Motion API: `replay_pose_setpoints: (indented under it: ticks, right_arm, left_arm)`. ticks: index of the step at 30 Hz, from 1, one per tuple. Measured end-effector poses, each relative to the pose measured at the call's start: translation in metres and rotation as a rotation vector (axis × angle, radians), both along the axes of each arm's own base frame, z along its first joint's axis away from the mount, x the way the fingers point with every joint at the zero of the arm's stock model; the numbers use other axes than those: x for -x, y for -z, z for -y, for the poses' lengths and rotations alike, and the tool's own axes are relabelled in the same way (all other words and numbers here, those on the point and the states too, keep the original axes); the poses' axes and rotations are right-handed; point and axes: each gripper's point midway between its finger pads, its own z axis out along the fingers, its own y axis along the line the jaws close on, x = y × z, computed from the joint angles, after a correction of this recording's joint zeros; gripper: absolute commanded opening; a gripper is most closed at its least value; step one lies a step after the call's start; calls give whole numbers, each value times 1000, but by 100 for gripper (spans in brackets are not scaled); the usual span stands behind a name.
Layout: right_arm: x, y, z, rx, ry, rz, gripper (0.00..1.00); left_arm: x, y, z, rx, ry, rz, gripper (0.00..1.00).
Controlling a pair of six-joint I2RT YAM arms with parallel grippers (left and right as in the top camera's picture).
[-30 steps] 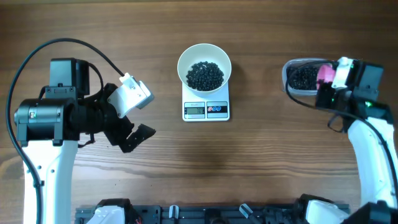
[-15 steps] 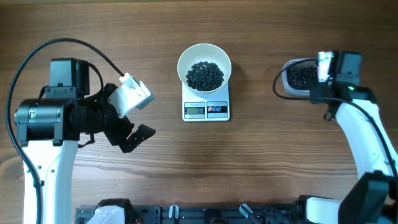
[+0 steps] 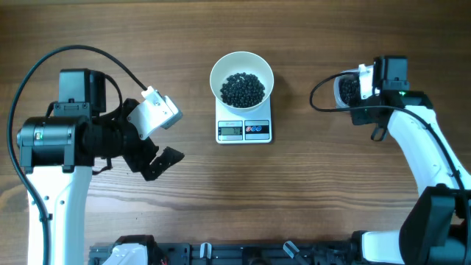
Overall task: Scoop item into bowl and weigh 150g on scale
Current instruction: 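Push the pink scoop into the beans in the tub and scoop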
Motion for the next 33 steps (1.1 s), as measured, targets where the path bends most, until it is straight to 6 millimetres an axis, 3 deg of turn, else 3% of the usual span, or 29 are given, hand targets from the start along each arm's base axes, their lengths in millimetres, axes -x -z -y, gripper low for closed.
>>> replay_pose_setpoints:
  ticks: [7, 13, 21, 28, 33]
  right_arm:
    - [0, -1, 1, -313, 89, 34, 4]
    - [2, 7, -6, -425, 118, 1, 4]
    - [5, 6, 13, -663, 266, 21, 4]
    - [1, 19, -3, -931, 309, -26, 4]
    - [2, 17, 3, -1015, 358, -21, 4]
  left_arm:
    - [0, 0, 0, 0, 0, 0, 100]
    - [0, 0, 0, 0, 0, 0, 100]
    - [0, 0, 0, 0, 0, 0, 100]
    - [0, 0, 0, 0, 0, 0, 100]
    - [0, 0, 0, 0, 0, 0, 100]
